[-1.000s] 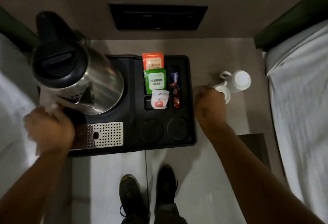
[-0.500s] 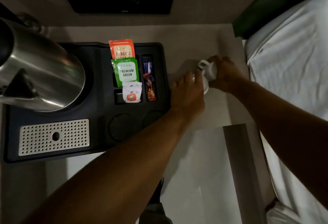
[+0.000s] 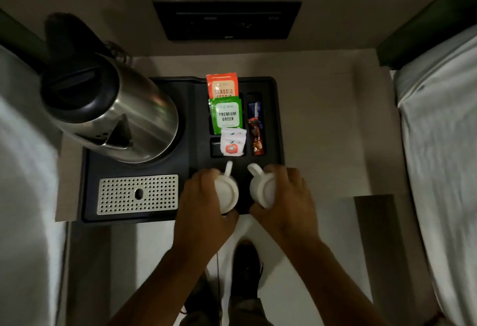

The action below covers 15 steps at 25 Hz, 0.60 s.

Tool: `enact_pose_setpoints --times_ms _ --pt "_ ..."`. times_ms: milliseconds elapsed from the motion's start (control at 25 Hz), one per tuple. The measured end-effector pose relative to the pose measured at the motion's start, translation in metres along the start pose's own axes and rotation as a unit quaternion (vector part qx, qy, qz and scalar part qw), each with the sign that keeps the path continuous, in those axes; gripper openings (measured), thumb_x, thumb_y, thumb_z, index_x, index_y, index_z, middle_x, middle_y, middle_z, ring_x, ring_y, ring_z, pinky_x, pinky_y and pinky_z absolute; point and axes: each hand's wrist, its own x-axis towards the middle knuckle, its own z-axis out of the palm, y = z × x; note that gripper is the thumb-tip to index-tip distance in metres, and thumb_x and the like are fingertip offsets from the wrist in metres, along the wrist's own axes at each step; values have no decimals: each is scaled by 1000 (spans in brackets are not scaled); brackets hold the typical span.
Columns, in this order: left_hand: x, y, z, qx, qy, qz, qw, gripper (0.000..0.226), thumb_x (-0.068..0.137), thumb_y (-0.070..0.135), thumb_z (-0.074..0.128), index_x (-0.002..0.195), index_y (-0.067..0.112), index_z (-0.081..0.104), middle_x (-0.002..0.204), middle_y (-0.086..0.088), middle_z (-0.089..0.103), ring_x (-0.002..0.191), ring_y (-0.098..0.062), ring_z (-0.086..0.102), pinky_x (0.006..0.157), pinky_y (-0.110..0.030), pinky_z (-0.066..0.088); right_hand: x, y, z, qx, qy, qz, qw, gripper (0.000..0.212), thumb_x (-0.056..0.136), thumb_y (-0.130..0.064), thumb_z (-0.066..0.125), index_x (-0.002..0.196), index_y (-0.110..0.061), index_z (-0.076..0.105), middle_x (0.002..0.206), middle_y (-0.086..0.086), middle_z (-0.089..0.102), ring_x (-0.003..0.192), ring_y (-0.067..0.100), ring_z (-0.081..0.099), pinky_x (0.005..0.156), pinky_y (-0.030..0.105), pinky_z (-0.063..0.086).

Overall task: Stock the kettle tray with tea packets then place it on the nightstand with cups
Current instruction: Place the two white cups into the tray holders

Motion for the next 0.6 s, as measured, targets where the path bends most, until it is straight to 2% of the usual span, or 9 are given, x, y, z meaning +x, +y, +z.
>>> enact_pose_setpoints --times_ms 160,440,600 --pt "11 -3 7 6 -4 23 1000 87 60 28 92 131 16 44 123 -3 52 113 -21 50 93 -35 48 15 1 11 -53 -1 29 998 82 55 -34 86 123 -32 39 119 4 46 108 22 41 81 32 39" --pt "12 -11 7 34 6 50 998 84 63 35 90 133 17 47 126 -2 55 114 -20 50 93 -30 43 26 -10 21 -44 -28 39 998 87 56 -28 87 127 -22 38 125 9 44 113 26 41 88 36 44" --pt "8 -9 5 44 -6 46 998 86 62 35 89 134 17 44 128 -2 53 114 -22 50 92 -32 44 16 -14 21 -60 -55 58 995 91 57 -33 86 133 -20 36 129 9 42 116 26 39 93 35 41"
